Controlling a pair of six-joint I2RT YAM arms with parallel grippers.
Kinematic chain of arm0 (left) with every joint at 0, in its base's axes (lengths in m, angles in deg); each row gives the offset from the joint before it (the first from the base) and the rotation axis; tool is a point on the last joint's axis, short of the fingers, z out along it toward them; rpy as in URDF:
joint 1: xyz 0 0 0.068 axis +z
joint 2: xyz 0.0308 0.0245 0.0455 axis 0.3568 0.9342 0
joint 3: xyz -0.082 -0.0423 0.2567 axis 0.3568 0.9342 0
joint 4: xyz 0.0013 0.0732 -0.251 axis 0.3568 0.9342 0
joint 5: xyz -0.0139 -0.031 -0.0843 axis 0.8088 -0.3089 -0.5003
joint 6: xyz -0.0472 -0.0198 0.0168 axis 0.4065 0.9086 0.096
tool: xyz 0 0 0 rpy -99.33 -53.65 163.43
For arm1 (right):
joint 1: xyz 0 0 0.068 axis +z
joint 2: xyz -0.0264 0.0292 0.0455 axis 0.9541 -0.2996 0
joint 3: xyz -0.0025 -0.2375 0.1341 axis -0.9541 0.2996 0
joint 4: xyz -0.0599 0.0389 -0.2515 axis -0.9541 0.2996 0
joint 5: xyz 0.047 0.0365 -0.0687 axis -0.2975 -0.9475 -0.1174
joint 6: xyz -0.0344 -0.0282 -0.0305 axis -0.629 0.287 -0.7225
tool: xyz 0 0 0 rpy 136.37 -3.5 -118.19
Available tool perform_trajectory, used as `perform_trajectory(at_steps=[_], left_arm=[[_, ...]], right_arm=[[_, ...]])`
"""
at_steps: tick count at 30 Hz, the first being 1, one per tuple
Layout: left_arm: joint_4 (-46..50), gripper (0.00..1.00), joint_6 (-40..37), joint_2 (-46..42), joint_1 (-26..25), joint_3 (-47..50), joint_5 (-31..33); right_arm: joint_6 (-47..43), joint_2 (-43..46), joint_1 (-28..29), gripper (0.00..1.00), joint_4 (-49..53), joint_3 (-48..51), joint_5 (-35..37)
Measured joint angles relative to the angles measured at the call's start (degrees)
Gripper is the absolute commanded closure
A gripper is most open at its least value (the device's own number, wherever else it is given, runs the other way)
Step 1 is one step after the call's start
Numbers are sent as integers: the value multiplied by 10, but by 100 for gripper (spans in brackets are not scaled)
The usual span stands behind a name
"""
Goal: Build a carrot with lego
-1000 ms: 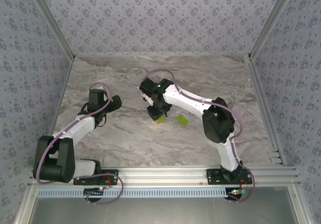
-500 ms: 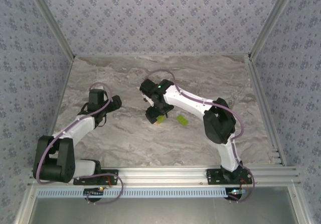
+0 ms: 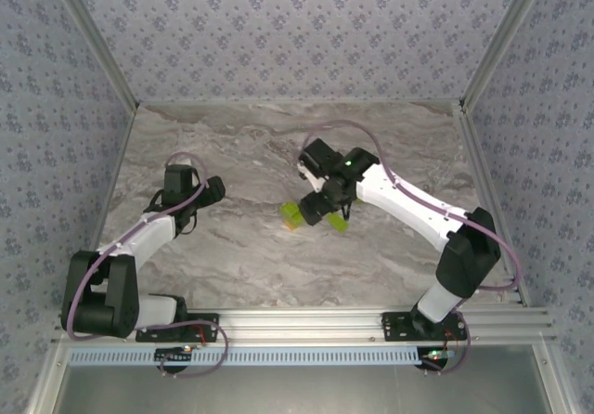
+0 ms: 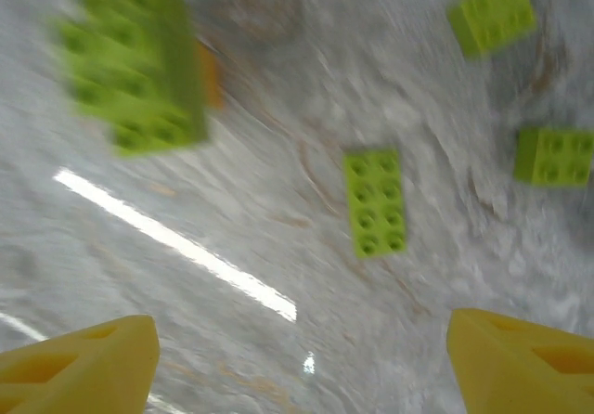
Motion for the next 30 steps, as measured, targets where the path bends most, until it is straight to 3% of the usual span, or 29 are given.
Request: perform_trajectory(at_steps=[6, 22, 27, 30], left_arm=[[0, 9, 0, 0, 0, 0, -2], [0, 9, 0, 0, 0, 0, -2], [0, 9, 0, 0, 0, 0, -2], [0, 9, 0, 0, 0, 0, -2]], right_arm=[[-18, -26, -38, 19, -53, 90, -3], [-68, -147, -72, 29, -157, 91, -26], [-81, -155, -73, 50, -158, 81, -24], [-85, -157, -78, 54, -157, 79, -21]])
